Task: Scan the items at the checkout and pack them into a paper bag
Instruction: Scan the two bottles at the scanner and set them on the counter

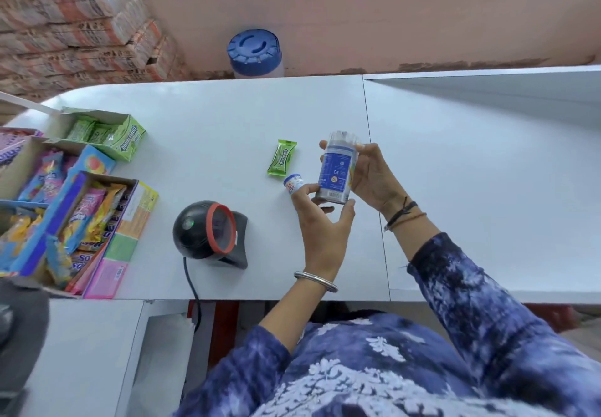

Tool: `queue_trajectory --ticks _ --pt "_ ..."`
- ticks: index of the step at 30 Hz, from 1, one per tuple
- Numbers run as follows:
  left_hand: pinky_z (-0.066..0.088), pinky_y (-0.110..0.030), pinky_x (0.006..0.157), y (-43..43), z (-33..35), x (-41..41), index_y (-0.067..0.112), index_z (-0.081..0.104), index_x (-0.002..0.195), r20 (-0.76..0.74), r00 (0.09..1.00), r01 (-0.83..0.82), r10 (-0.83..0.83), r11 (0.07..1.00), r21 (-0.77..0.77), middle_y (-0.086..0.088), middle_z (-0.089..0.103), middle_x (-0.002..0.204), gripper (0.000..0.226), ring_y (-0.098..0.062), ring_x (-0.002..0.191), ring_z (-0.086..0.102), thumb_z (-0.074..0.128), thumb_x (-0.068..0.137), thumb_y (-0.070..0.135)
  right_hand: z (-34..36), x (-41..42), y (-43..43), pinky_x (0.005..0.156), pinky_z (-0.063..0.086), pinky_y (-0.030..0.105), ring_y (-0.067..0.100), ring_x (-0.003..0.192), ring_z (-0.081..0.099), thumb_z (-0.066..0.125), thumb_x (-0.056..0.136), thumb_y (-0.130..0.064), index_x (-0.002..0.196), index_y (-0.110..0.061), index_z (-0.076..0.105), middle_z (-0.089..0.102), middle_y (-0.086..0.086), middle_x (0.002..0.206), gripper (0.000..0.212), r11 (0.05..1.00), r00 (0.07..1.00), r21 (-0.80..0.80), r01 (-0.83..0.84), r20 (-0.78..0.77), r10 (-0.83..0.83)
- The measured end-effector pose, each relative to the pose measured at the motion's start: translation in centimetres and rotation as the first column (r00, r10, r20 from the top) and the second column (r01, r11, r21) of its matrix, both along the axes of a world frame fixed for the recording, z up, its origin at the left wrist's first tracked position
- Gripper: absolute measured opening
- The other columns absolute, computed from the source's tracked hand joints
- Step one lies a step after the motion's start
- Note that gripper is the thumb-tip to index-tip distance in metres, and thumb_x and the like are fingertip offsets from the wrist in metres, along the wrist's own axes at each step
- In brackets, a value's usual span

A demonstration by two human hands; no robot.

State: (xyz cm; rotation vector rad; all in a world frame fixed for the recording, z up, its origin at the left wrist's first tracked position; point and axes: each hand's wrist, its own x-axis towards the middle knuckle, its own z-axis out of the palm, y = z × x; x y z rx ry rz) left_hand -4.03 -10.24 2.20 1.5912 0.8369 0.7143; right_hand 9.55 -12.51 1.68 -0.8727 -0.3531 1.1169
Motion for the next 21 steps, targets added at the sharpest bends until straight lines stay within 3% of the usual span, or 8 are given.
queue_trajectory --ticks 3,6,8,11,14,18,21 --pt "0.053 -0.019 0.081 0.0 0.1 -1.0 0.026 0.035 0.106 0.086 0.994 -0.049 0.067 0.979 -0.197 -0.007 0.046 0.123 0.052 -0.017 0.102 0.058 0.073 0.074 0.009 0.0 -0.9 0.3 0.079 0.056 0.031 0.017 0.094 0.063 0.069 0.067 -0.047 0.120 -0.006 0.055 0.065 0.006 0.112 0.069 0.998 0.998 -0.064 0.013 0.061 -0.009" --pt "0.054 -0.017 0.080 0.4 0.1 -2.7 0.018 0.042 0.113 0.203 0.953 -0.091 0.223 0.854 -0.512 -0.002 0.054 0.115 0.046 -0.014 0.100 0.060 0.067 0.078 0.001 0.5 -2.5 1.1 0.074 0.055 0.029 0.018 0.089 0.062 0.065 0.072 -0.035 0.114 -0.010 0.060 0.063 0.008 0.105 0.049 0.985 0.978 -0.156 0.078 0.204 -0.045" --pt "0.051 -0.021 0.086 0.9 -0.4 -4.3 0.010 0.046 0.120 0.232 0.914 -0.121 0.332 0.769 -0.627 -0.001 0.058 0.113 0.041 -0.014 0.102 0.059 0.062 0.083 0.003 1.2 -4.1 2.0 0.074 0.057 0.027 0.018 0.090 0.064 0.066 0.079 -0.025 0.113 -0.014 0.060 0.066 0.004 0.103 0.037 0.973 0.936 -0.212 0.087 0.353 -0.007" --pt "0.046 -0.027 0.092 1.9 -1.2 -6.6 0.012 0.050 0.120 0.280 0.848 -0.110 0.450 0.666 -0.738 -0.007 0.055 0.122 0.028 -0.020 0.114 0.054 0.050 0.091 0.010 2.4 -6.9 3.7 0.079 0.058 0.033 0.021 0.092 0.066 0.073 0.078 -0.021 0.114 -0.013 0.056 0.063 0.002 0.109 0.040 0.949 0.823 -0.291 0.121 0.564 0.068" --pt "0.043 -0.029 0.095 2.8 -1.3 -7.6 0.008 0.046 0.127 0.321 0.785 -0.070 0.531 0.589 -0.805 -0.013 0.051 0.127 0.033 -0.025 0.121 0.048 0.041 0.095 0.015 3.3 -9.2 4.9 0.074 0.053 0.020 0.007 0.082 0.062 0.079 0.072 -0.028 0.114 -0.014 0.056 0.061 -0.001 0.110 0.050 0.939 0.680 -0.281 0.199 0.729 0.074" --pt "0.042 -0.028 0.095 3.3 -1.0 -7.7 0.008 0.045 0.127 0.330 0.724 -0.056 0.606 0.528 -0.847 -0.013 0.051 0.125 0.031 -0.026 0.117 0.051 0.036 0.097 0.014 4.1 -10.6 5.6 0.066 0.050 0.011 0.001 0.081 0.059 0.080 0.069 -0.033 0.115 -0.014 0.056 0.058 -0.006 0.107 0.055 0.940 0.568 -0.248 0.234 0.820 0.075" --pt "0.044 -0.027 0.093 3.6 -0.8 -7.7 0.005 0.043 0.131 0.325 0.701 -0.038 0.635 0.488 -0.872 -0.010 0.056 0.118 0.035 -0.019 0.104 0.057 0.035 0.098 0.014 4.3 -11.0 5.9 0.061 0.046 0.005 -0.001 0.082 0.058 0.081 0.067 -0.034 0.114 -0.014 0.056 0.059 -0.005 0.108 0.056 0.940 0.543 -0.246 0.238 0.836 0.081"
